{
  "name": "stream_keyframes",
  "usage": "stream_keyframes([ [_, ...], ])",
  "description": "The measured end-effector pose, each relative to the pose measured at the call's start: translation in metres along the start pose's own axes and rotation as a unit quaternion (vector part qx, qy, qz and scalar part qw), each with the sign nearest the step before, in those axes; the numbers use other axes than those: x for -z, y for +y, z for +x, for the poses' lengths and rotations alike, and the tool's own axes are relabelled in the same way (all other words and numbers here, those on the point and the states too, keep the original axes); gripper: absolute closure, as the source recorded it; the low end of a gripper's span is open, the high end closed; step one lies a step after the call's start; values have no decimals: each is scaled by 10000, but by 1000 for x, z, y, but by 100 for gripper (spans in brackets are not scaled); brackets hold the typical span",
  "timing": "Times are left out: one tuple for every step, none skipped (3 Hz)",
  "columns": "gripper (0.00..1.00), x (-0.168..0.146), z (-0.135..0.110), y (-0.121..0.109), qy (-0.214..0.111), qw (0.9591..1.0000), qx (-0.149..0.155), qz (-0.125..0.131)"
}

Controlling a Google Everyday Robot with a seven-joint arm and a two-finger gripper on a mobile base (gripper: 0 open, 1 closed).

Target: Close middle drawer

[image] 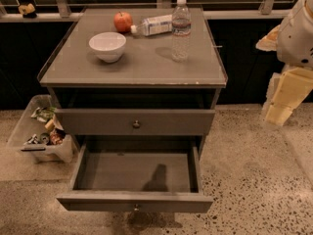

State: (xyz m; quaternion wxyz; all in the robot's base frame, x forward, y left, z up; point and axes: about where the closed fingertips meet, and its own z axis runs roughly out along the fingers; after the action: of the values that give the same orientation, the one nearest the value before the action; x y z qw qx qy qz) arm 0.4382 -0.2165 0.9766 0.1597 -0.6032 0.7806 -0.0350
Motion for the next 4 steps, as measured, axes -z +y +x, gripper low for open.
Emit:
stream_keyframes([
  [0,0,0,0,0,10000,0,0],
  [0,-18,5,15,-29,10000,85,7],
  [0,-58,4,51,-358,9987,350,22],
  [0,-123,-3,89,-692,9962,510,-127],
])
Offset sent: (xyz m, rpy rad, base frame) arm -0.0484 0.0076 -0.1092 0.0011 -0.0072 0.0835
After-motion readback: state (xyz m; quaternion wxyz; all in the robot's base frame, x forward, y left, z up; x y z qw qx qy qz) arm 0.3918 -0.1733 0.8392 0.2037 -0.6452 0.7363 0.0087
